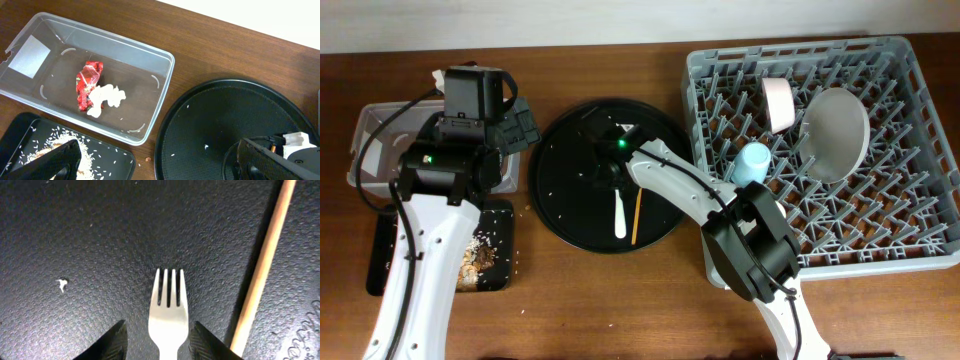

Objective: Sort waste into correct bins and load items into the dishwasher rack
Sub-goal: 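Grasp the white fork with the right gripper and place it in the rack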

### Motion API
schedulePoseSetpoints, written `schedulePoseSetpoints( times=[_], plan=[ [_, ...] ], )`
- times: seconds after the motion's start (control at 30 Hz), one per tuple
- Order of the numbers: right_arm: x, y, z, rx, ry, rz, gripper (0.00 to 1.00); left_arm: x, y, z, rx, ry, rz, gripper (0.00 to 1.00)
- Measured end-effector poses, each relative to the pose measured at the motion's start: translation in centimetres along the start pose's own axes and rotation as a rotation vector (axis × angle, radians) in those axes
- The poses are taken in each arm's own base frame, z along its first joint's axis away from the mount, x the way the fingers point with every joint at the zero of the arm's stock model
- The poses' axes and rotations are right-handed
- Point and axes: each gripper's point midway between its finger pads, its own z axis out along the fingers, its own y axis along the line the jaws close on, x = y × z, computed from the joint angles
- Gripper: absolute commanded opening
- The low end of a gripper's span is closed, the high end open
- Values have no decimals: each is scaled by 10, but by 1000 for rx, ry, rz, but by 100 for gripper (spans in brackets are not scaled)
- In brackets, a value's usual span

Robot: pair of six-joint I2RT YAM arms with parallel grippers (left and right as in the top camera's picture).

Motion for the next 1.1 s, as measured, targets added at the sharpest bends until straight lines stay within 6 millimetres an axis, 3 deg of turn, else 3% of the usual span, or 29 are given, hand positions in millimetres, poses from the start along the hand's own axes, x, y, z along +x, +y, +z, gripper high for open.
schedulePoseSetpoints(
  times=[0.47, 0.63, 0.7, 0.8, 0.83, 1.1],
  plan=[
    [-6, 4, 1, -10, -32, 1, 42, 0, 0, 0, 0, 0, 0, 99],
    [4, -3, 14, -1, -20, -1, 42, 0, 0, 0, 0, 0, 0, 99],
    [4, -3, 14, -1, -20, -1, 30, 0, 0, 0, 0, 0, 0, 99],
    [6, -3, 16, -1, -15, 1, 27, 0, 0, 0, 0, 0, 0, 99],
    [7, -3, 17, -4, -13, 0, 22, 0, 0, 0, 0, 0, 0, 99],
    [22, -5, 13, -11, 68, 1, 22, 0, 0, 0, 0, 0, 0, 99]
  ],
)
